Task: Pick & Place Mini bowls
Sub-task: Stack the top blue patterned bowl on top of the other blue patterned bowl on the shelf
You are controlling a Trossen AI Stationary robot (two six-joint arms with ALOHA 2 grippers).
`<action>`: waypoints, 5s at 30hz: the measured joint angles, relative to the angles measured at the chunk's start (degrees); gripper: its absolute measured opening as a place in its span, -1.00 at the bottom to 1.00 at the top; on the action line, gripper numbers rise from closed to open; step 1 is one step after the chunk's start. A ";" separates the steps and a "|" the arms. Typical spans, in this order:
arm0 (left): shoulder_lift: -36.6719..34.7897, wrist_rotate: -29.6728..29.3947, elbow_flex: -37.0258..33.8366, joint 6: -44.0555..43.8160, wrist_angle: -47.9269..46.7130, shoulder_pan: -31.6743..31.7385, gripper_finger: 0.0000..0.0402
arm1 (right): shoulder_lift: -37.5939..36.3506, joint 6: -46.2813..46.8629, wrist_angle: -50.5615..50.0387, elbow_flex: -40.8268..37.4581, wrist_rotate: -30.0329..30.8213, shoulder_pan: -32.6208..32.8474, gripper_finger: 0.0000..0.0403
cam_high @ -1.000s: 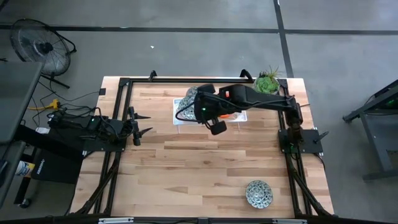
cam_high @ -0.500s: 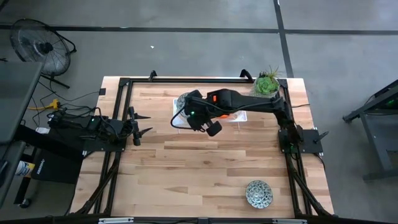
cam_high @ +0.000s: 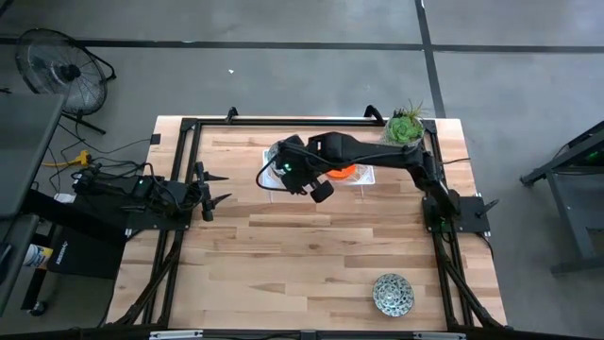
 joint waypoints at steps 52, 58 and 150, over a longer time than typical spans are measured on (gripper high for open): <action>-0.01 0.01 -0.01 0.00 0.01 0.01 0.16 | -1.22 1.79 2.24 0.02 0.53 -0.90 -0.43; -0.01 -0.02 0.02 0.00 0.02 0.01 0.16 | -1.56 2.31 2.01 0.02 1.60 -0.88 -0.43; 0.00 0.00 0.00 0.00 0.01 -0.01 0.16 | -1.78 5.18 2.22 -0.09 -1.54 -0.57 -0.99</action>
